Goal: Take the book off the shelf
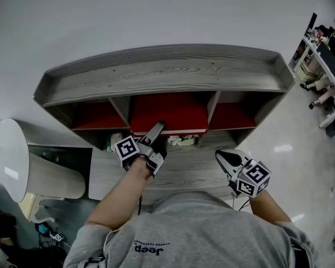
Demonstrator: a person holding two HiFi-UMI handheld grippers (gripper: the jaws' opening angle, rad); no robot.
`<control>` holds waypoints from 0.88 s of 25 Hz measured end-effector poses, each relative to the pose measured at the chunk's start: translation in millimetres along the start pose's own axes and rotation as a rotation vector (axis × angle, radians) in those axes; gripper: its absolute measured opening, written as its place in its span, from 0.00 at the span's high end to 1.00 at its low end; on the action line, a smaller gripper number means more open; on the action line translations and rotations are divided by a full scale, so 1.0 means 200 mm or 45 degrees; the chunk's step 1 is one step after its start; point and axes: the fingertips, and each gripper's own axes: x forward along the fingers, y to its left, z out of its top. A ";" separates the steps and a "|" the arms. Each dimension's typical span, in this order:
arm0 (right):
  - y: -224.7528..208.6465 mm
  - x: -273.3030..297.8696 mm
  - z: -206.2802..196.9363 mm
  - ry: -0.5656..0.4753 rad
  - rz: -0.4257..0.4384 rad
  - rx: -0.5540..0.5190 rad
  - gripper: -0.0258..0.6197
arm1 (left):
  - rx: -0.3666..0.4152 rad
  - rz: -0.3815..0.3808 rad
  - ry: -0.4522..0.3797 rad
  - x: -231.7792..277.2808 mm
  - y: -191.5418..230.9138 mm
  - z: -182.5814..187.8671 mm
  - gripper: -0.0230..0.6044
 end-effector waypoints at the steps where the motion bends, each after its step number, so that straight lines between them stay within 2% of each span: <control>1: 0.00 0.00 0.00 0.001 -0.001 0.000 0.95 | 0.001 0.002 -0.001 0.01 -0.01 0.01 0.25; 11: -0.04 -0.04 -0.01 0.002 -0.005 0.002 0.95 | -0.011 0.027 -0.054 0.07 -0.04 0.07 0.26; 13: -0.04 -0.04 -0.01 0.002 -0.004 0.002 0.95 | -0.015 0.038 -0.061 0.07 -0.03 0.08 0.30; 15: -0.04 -0.04 -0.01 0.000 -0.001 0.000 0.95 | -0.020 0.063 -0.077 0.07 -0.01 0.09 0.47; 18: -0.04 -0.05 -0.01 -0.003 0.005 -0.001 0.95 | -0.035 0.090 -0.102 0.04 0.00 0.07 0.50; 22: -0.06 -0.06 -0.01 -0.006 0.012 -0.002 0.95 | -0.044 0.077 -0.112 0.01 0.00 0.06 0.53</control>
